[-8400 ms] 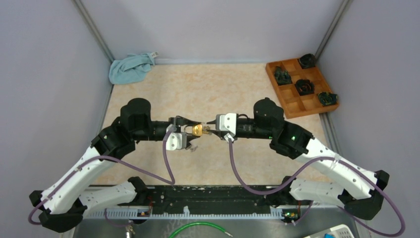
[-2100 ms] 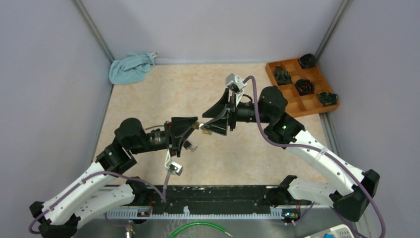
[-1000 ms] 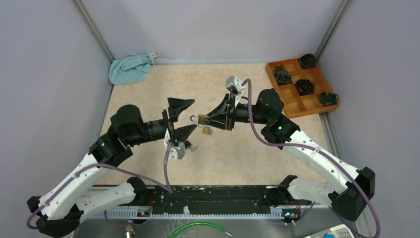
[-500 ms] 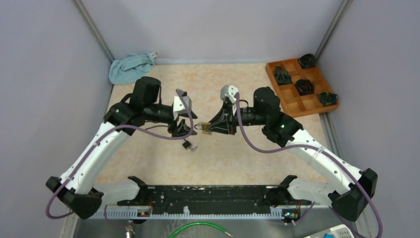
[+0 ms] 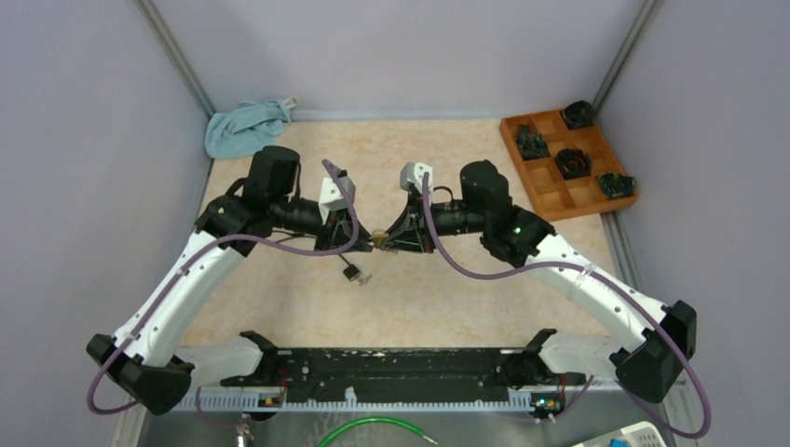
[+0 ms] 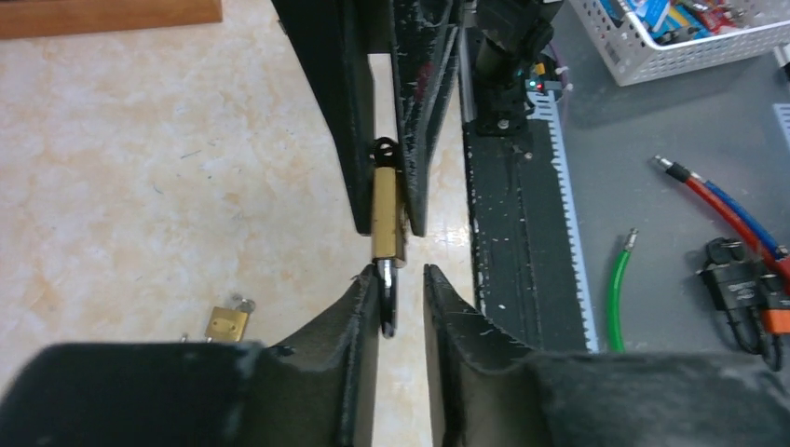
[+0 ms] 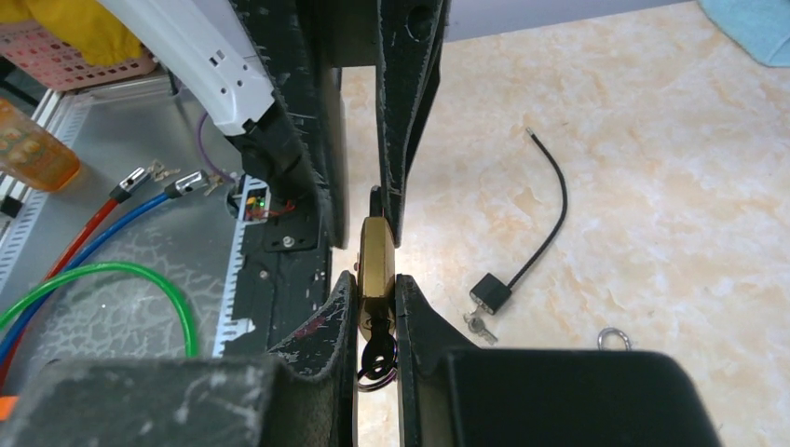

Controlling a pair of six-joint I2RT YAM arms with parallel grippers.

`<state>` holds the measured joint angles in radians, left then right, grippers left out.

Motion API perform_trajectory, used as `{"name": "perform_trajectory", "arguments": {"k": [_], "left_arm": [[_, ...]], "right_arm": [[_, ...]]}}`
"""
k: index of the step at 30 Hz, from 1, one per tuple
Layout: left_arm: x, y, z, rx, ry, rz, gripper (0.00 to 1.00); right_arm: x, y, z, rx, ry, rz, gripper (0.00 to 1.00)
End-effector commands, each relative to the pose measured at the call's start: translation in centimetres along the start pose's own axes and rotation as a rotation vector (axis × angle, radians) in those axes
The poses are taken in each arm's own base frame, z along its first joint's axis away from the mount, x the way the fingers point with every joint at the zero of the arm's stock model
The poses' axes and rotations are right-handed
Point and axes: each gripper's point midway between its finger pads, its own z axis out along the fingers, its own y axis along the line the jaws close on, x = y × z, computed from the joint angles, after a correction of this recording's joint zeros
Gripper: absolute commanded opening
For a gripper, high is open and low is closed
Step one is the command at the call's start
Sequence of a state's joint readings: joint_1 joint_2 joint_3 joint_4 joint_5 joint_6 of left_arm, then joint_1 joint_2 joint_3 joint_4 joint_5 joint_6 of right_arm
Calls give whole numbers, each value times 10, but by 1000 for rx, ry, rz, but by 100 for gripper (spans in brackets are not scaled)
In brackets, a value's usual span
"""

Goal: Unlock with the key
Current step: Unlock the lock.

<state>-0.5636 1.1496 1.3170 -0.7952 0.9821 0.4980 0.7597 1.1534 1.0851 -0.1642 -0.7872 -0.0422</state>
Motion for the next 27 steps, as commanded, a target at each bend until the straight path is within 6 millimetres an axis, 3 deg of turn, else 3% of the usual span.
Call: {"name": "perform_trajectory", "arguments": {"k": [1, 4, 16, 19, 21, 24, 25, 27], "left_arm": [[-1, 6, 0, -36, -18, 20, 18], [7, 14, -2, -89, 14, 37, 0], [27, 22, -27, -185, 185, 207, 0], [20, 33, -32, -256, 180, 262, 0], [16, 32, -31, -265, 151, 249, 19], [17, 23, -21, -210, 110, 149, 66], [18, 19, -17, -183, 100, 110, 74], [20, 12, -9, -123, 75, 58, 80]], "right_arm": [[-39, 3, 1, -2, -85, -93, 0], [-41, 3, -2, 17, -94, -99, 0], [-35, 1, -10, 50, -68, -97, 0], [-38, 0, -8, 50, -84, -75, 0], [-42, 1, -6, 38, -113, -64, 0], [-47, 4, -2, 12, -146, -41, 0], [-48, 5, 0, 0, -149, -37, 0], [-46, 7, 3, -18, -145, -33, 0]]}}
